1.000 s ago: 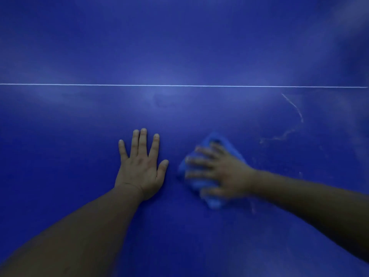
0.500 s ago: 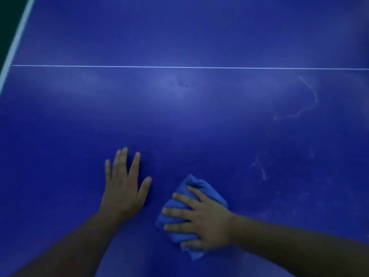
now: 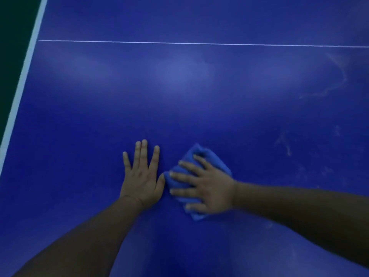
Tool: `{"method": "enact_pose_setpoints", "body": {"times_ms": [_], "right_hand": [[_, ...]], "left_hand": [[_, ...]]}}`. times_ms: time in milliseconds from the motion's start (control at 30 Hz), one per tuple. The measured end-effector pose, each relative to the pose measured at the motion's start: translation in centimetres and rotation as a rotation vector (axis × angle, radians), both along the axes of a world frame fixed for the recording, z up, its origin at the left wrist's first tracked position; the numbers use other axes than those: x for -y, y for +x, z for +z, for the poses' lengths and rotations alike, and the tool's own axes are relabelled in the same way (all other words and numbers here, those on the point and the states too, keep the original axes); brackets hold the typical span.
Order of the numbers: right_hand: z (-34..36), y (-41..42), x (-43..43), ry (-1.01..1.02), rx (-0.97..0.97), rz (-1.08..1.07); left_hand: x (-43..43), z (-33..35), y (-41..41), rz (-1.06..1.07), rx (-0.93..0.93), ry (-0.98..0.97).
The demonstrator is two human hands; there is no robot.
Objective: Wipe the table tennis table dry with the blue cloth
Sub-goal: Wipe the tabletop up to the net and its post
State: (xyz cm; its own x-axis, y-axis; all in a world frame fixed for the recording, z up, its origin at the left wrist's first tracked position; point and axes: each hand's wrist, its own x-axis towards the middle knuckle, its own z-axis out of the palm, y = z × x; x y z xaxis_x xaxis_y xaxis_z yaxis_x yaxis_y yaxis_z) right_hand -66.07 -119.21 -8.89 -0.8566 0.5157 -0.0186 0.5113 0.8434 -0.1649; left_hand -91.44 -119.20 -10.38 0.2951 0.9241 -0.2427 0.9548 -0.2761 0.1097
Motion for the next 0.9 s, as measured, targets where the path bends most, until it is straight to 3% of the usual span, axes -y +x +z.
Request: {"method": "enact_pose_setpoints", "body": {"times_ms": [133,167,267,333,400,533,667,700,800,900], "right_hand": [[0.4,2.0,2.5,-0.035,0.051,0.206],[0.1,2.4,1.2,-0.006,0.08,0.119],[0.4,1.2,-1.9,-0.034,0.048,-0.528],[0.4,-1.5,0.4,-0.037,-0.018,-0.791],[0.1,-4.6,6.4,-0.003,-0.017,-0.77],[0.7,-7.2,22.8,-0.097,0.044,-0.481],[1.3,-3.5,24.5,-0.095,0.126,-0.308],[1.0,-2.4,22.4,-0.065,0.131,-0.393],[0.8,-0.7,15.0,-0.108,0.117,-0.942],[1.2,-2.0,8.5,-0.119,0.098,-1.208]], "left_hand": [[0.1,0.6,-0.3,-0.026,0.025,-0.06],[0.0,0.8,-0.3,-0.029,0.028,-0.071],[-0.3,1.3,-0.5,-0.053,0.082,-0.096],[0.1,1.8,-1.1,-0.054,0.169,-0.103],[1.3,2.4,-1.5,-0.076,0.218,-0.064],[6.8,2.9,-2.6,-0.102,0.214,-0.068],[10.3,1.8,-4.2,-0.218,0.08,-0.134],[10.1,1.8,-4.3,-0.235,0.069,-0.15],[9.9,2.0,-4.1,-0.263,0.071,-0.168],[10.3,1.6,-4.0,-0.254,0.072,-0.106]]}}
